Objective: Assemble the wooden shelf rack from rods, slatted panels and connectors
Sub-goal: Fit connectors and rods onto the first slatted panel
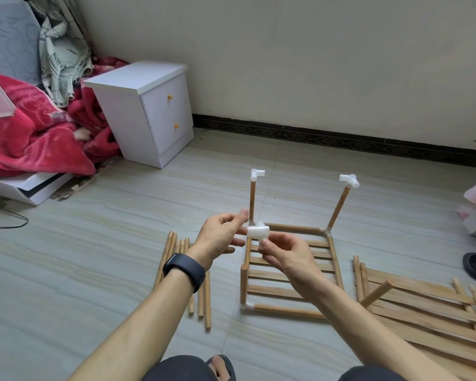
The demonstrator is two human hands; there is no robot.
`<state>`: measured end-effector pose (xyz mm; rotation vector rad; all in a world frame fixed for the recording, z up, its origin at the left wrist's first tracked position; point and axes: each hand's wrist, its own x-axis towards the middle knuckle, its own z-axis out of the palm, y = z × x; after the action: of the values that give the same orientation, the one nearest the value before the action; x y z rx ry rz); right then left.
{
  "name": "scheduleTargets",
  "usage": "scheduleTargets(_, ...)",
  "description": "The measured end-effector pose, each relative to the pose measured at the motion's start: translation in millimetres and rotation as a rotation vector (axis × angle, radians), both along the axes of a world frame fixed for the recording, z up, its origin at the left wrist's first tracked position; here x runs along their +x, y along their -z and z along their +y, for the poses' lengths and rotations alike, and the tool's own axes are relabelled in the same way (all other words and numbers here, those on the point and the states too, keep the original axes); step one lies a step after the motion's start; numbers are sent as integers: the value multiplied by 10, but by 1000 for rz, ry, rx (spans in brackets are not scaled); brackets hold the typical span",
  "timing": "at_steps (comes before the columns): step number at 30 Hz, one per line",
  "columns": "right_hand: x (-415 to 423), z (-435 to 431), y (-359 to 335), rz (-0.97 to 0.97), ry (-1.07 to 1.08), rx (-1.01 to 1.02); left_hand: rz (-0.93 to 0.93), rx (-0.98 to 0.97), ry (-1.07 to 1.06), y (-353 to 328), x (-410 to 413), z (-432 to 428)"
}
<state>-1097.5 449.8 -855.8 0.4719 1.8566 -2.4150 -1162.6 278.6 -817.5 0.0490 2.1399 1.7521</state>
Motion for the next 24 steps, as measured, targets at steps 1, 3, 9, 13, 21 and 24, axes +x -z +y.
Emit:
scheduleTargets(1, 16, -20, 65, 0, -8, 44, -4, -11, 31, 24, 2, -21)
scheduleTargets(3, 43, -55, 196, -6, -34, 136, 3, -33, 54, 98, -3, -67)
scheduleTargets(9, 22, -146, 418, -17, -69, 186, -105, 20, -99, 406, 35, -161)
scheduleTargets(13, -42, -160, 429, 29, -90, 299, -225, 182, -175, 523, 42, -152)
scheduleTargets(21, -80, -156, 448, -27, -94, 119, -111, 217, -121, 549, -33, -82)
scheduleTargets(24, -77, -169, 480, -57, -57, 135, -81, 211, -124, 595, -36, -66)
